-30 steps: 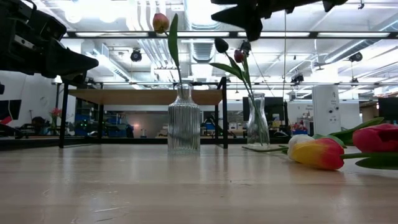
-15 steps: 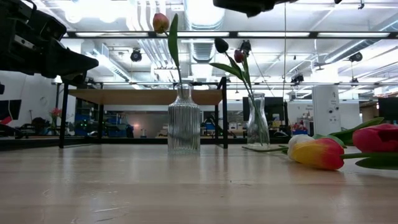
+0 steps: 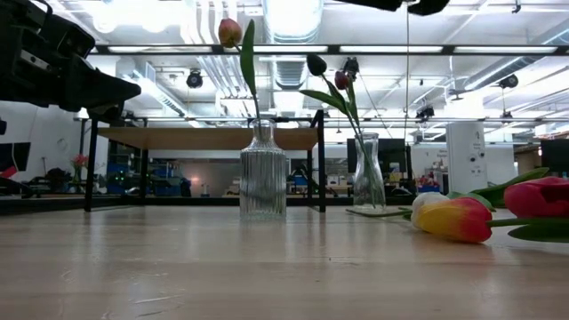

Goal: Pick and place flowers into a vace then onto a shelf
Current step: Put the yellow tulip into the bottom transparent vase

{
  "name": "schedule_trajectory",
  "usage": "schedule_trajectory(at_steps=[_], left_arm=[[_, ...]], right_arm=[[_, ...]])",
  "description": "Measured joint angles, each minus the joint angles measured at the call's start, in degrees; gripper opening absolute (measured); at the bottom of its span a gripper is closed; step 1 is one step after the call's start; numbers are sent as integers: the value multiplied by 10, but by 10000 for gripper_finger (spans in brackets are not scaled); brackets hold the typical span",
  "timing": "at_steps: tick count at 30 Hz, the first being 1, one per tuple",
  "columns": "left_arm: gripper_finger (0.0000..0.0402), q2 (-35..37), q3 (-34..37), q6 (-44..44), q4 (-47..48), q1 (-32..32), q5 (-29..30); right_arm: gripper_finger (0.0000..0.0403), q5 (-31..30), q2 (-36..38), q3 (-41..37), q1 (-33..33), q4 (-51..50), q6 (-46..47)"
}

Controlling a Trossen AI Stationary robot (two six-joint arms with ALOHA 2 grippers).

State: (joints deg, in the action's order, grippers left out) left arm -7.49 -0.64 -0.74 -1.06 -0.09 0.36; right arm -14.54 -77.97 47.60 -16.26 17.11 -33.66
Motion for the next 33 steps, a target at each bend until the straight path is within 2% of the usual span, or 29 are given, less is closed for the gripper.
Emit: schedule_trajectory(at_steps=[5, 9, 15, 20, 23, 25, 28, 30, 33], left_arm=[[0, 0, 0, 0, 0, 0, 0], [0, 0, 0, 0, 0, 0, 0], [0, 0, 0, 0, 0, 0, 0], [0, 0, 0, 0, 0, 0, 0], [0, 0, 0, 0, 0, 0, 0], [0, 0, 0, 0, 0, 0, 0], [0, 0, 0, 0, 0, 0, 0], [0, 0, 0, 0, 0, 0, 0], [0, 0, 0, 0, 0, 0, 0]], right_arm=[[167, 13, 0, 0, -22, -24, 107], [164, -13, 0, 0, -40, -43, 183], [164, -62, 0, 0, -72, -117, 123], [164, -81, 0, 0, -83, -137, 125], [164, -81, 0, 0, -88, -137, 159], [164, -79, 0, 7, -89, -148, 216], [164, -63, 0, 28, -90, -164, 363], [164, -20, 0, 51, -90, -190, 469], [164, 60, -1, 87, -96, -259, 570]])
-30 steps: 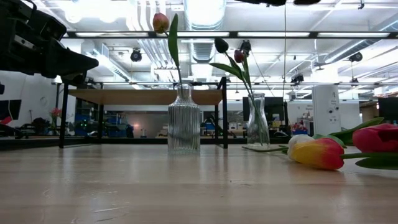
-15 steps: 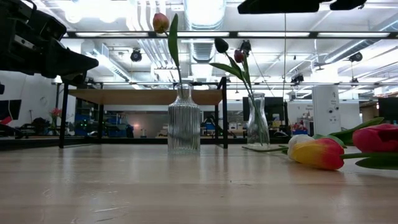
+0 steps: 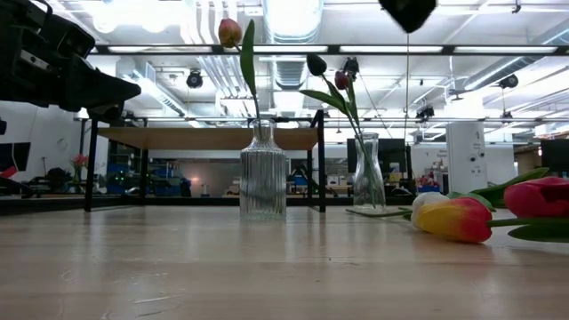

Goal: Pick and place flowers into a vace then onto a shelf
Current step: Put the yellow tulip into the bottom transparent vase

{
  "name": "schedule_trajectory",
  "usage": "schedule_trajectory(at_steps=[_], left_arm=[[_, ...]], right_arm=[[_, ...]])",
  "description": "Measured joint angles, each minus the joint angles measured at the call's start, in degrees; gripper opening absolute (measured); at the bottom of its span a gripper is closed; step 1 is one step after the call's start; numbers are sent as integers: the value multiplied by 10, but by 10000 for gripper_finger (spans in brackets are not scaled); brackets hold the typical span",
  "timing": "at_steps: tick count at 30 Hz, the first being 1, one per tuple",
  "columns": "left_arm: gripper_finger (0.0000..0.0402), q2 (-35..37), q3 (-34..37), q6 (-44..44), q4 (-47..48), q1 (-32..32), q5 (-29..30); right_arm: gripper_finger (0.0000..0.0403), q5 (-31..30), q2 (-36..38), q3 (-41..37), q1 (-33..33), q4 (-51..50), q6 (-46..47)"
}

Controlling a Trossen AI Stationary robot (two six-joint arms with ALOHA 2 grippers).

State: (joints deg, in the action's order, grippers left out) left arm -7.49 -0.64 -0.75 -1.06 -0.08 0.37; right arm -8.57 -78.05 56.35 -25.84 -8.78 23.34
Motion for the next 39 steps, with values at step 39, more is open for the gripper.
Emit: schedule_trajectory(at_steps=[39], left_arm=[[0, 0, 0, 0, 0, 0, 0]], right_arm=[[136, -126, -262, 234, -41, -498, 390]])
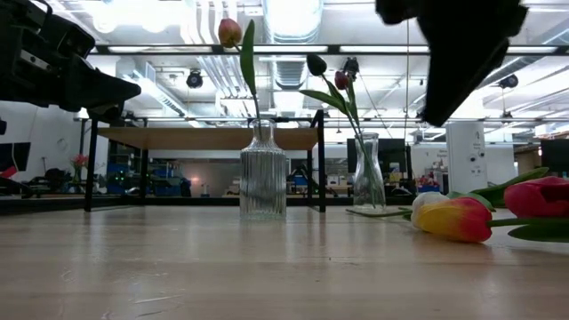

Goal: Pick and place flowers into a vace then onto a shelf
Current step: Put the yellow tulip into the bottom transparent vase

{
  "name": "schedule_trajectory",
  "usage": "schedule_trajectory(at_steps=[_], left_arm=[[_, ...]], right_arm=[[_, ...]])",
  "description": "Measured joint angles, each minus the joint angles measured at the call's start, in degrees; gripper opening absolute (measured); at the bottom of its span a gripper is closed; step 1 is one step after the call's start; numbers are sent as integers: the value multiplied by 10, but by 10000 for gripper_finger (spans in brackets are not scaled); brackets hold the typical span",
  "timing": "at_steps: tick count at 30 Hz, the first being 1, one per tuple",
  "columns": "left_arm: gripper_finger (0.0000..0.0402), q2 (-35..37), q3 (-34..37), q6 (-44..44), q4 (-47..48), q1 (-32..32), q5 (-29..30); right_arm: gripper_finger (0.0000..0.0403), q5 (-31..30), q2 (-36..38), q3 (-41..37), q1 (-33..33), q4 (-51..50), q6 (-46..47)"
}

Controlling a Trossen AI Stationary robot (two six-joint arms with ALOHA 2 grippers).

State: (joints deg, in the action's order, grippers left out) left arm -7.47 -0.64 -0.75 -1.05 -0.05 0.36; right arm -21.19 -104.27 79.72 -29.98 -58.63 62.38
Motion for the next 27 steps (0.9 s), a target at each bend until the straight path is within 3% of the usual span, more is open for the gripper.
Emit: schedule_trajectory(at_steps=[7, 15, 27], left_arm=[[0, 0, 0, 0, 0, 0, 0], [0, 0, 0, 0, 0, 0, 0], [0, 0, 0, 0, 0, 0, 0]], right_arm=[[150, 71, -1, -4, 19, 33, -72], [182, 150, -20, -3, -8, 104, -105], [160, 168, -98, -6, -17, 100, -133]])
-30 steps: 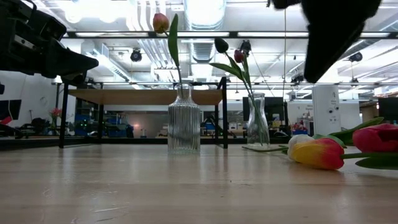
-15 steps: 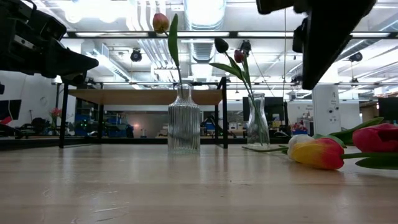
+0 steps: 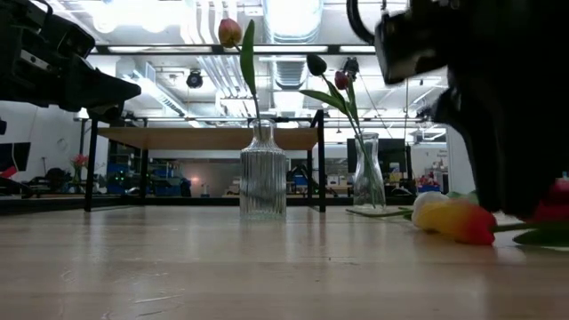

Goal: Pick and place flowers into a vace then onto a shelf
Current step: Put the yellow tulip into the bottom transparent vase

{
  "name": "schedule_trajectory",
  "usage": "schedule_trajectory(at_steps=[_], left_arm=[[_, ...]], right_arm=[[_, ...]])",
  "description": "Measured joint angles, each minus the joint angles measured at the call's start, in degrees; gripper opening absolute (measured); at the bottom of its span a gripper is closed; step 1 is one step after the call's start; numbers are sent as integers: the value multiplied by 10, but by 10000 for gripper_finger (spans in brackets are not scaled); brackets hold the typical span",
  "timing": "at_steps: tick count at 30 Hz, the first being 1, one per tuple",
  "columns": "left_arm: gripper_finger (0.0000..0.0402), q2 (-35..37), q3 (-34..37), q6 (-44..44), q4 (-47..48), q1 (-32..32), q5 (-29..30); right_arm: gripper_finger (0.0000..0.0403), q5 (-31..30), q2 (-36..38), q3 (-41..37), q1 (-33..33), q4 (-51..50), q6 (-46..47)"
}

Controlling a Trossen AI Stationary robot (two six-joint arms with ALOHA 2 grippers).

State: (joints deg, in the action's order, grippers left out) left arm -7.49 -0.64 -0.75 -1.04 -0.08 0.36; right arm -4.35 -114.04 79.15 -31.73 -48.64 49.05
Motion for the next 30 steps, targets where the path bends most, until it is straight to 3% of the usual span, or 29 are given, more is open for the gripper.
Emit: schedule_trajectory(at_steps=[9, 21, 30], left_arm=[[0, 0, 0, 0, 0, 0, 0], [0, 0, 0, 0, 0, 0, 0], [0, 0, 0, 0, 0, 0, 0]], right_arm=[[145, 18, -17, 1, 0, -6, 15], [133, 12, 42, 0, 0, -4, 43], [134, 14, 15, -2, -3, -7, 41]])
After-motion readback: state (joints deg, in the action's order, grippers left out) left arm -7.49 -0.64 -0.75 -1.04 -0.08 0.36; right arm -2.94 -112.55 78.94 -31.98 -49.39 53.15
